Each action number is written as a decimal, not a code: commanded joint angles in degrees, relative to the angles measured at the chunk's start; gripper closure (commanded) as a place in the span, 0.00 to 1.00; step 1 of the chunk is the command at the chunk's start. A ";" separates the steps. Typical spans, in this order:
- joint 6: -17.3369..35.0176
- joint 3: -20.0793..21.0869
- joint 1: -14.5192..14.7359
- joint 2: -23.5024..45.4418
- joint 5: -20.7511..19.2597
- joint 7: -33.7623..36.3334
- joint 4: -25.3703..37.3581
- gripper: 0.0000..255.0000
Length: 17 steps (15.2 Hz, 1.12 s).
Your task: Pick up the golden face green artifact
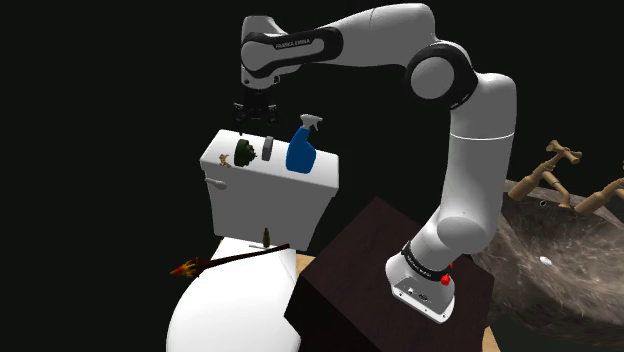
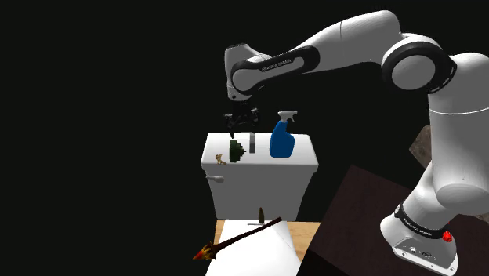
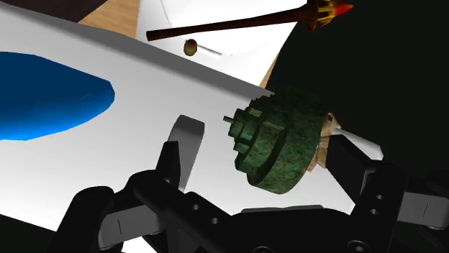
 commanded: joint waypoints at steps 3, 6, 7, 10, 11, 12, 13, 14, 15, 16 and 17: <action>-2.27 -0.59 0.84 10.24 0.53 3.32 11.11 0.00; -0.48 -0.66 0.87 11.09 0.48 3.19 10.15 0.00; 0.12 -0.68 0.88 11.37 0.46 3.15 9.83 0.00; 1.84 -0.74 0.91 12.34 0.40 3.03 9.08 0.00; 2.15 -0.75 0.92 12.55 0.39 3.01 8.97 0.00; 2.15 -0.75 0.92 12.56 0.39 3.01 8.98 0.00; 2.31 -0.76 0.89 12.53 0.39 2.96 8.78 1.00; 2.31 -0.76 0.88 12.57 0.39 2.95 8.82 1.00; 2.31 -0.77 0.88 12.59 0.39 2.95 8.85 1.00; 2.33 -0.77 0.88 12.59 0.39 2.94 8.82 1.00; 2.32 -0.77 0.88 12.64 0.38 2.94 8.88 1.00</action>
